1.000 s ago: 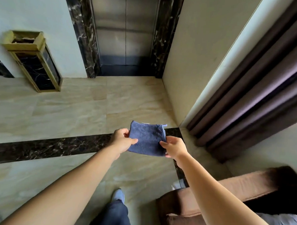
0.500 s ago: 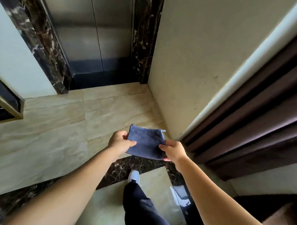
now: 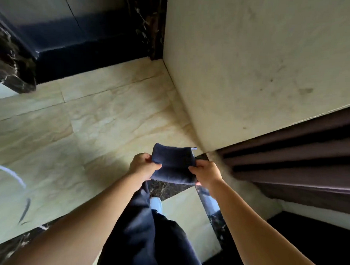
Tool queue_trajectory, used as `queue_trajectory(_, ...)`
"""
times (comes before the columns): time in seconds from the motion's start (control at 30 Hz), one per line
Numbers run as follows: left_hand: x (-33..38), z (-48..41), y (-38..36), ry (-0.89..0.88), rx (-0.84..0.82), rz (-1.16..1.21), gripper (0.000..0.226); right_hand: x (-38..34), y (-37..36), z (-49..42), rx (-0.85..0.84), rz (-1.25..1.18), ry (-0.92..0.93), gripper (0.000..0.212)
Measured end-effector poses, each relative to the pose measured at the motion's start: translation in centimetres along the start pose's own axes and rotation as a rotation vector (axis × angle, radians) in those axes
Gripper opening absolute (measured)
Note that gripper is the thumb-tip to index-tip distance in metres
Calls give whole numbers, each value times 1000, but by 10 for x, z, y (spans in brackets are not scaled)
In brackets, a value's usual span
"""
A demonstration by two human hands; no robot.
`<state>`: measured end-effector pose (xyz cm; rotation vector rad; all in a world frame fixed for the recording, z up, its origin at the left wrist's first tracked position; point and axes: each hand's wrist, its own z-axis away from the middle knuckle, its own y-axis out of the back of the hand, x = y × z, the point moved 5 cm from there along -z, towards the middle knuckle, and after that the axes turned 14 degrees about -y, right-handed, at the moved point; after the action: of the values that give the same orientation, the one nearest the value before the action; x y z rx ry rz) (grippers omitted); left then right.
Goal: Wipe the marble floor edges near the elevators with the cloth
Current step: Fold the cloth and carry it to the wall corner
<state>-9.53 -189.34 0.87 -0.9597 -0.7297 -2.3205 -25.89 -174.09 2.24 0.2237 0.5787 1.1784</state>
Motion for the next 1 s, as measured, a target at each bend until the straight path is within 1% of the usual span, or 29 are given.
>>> queue_trajectory(0.07,-19,-46,-31,66,-59,-9,12,4,-3,-46,10,-5,-58,4)
queue_trajectory(0.17,-63,-118,-85,110,-122,-85,13,26,-13,-125,60,-12,-140,6)
queue_trajectory(0.27,-123,-200,-144,57,-157,-188,18,61,-29,-227,114,49,-143,9)
queue_trajectory(0.33,-171,-256,-191,-25,-188,-267,18,92,-45,-305,156,72,-126,13)
queue_trajectory(0.4,-214,-305,-235,-143,-196,-336,18,123,-61,-378,185,84,-125,10)
queue_trajectory(0.43,-243,-333,-263,-232,-206,-367,19,144,-73,-424,196,73,-122,8)
queue_trajectory(0.5,-271,-368,-298,-416,-234,-389,19,172,-82,-483,220,53,-121,8)
queue_trajectory(0.57,-309,-406,-339,-553,-219,-385,16,208,-90,-546,249,-7,-117,4)
queue_trajectory(0.6,-324,-424,-358,-591,-219,-389,15,223,-92,-571,254,-38,-127,3)
queue_trajectory(0.67,-354,-454,-396,-584,-269,-400,17,256,-96,-618,238,-71,-170,7)
queue_trajectory(0.7,-368,-465,-413,-580,-299,-431,22,271,-98,-637,252,-31,-195,15)
queue_trajectory(0.73,-378,-473,-425,-621,-299,-512,31,281,-96,-649,331,53,-193,27)
queue_trajectory(0.77,-384,-476,-430,-686,-270,-651,41,283,-94,-653,469,165,-129,39)
queue_trajectory(0.8,-388,-481,-432,-762,-217,-807,52,275,-97,-655,622,265,16,46)
queue_trajectory(0.83,-391,-486,-429,-807,-159,-931,60,260,-108,-654,702,344,189,51)
queue_trajectory(0.87,-395,-491,-423,-829,-109,-1020,66,246,-125,-656,689,411,318,57)
queue_trajectory(0.9,-399,-496,-416,-836,-76,-1105,69,234,-146,-662,597,493,381,63)
queue_trajectory(0.97,-408,-502,-402,-868,-42,-1264,72,220,-188,-677,397,664,384,72)
queue_trajectory(1.0,-412,-505,-395,-878,-35,-1302,71,214,-203,-686,359,719,392,71)
